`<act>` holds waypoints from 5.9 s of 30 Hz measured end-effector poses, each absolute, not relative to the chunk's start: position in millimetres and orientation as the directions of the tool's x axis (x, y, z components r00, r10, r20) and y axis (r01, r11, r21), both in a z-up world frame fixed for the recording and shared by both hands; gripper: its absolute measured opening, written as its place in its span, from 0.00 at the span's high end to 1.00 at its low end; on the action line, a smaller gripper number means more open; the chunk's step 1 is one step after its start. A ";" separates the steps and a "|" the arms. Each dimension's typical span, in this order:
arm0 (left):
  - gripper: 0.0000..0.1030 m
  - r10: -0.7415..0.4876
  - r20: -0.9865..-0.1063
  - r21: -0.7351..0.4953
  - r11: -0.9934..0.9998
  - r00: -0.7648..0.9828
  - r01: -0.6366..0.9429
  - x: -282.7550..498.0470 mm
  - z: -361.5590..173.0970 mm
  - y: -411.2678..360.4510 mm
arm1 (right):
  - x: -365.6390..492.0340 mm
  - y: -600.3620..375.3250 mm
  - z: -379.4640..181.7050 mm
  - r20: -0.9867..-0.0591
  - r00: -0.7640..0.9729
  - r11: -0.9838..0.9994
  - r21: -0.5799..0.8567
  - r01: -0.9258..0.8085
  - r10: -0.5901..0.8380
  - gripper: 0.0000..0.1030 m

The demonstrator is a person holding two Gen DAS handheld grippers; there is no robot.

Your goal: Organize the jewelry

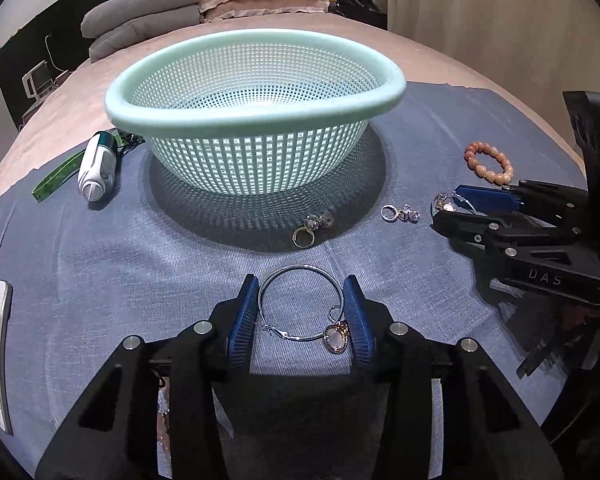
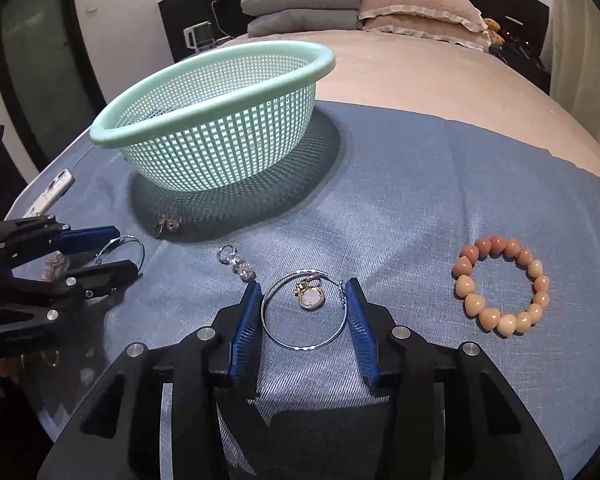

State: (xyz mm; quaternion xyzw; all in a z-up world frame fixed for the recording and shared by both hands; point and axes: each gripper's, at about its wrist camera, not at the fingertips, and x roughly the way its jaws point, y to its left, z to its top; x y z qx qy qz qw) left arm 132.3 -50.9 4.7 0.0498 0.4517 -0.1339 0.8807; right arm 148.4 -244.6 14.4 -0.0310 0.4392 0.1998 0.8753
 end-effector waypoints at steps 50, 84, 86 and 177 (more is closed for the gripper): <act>0.57 -0.225 -0.752 -0.002 0.941 0.619 0.340 238.6 71.7 -22.5 | 242.2 -163.2 99.7 -0.753 0.512 0.798 0.029 -0.602 0.414 0.60; 0.28 -0.190 -0.752 -0.010 0.961 0.631 0.278 235.1 89.5 -8.5 | 233.9 -165.7 108.1 -0.740 0.571 0.829 -0.033 -0.558 0.355 0.30; 0.25 -0.188 -0.752 -0.007 0.961 0.631 0.278 230.9 93.6 -8.0 | 230.1 -169.1 110.6 -0.735 0.583 0.838 -0.037 -0.544 0.346 0.23; 0.98 -0.287 -0.815 -0.052 0.901 0.504 0.430 150.4 70.4 -42.1 | 135.8 -219.7 97.7 -0.720 0.523 0.812 0.096 -0.575 0.456 0.92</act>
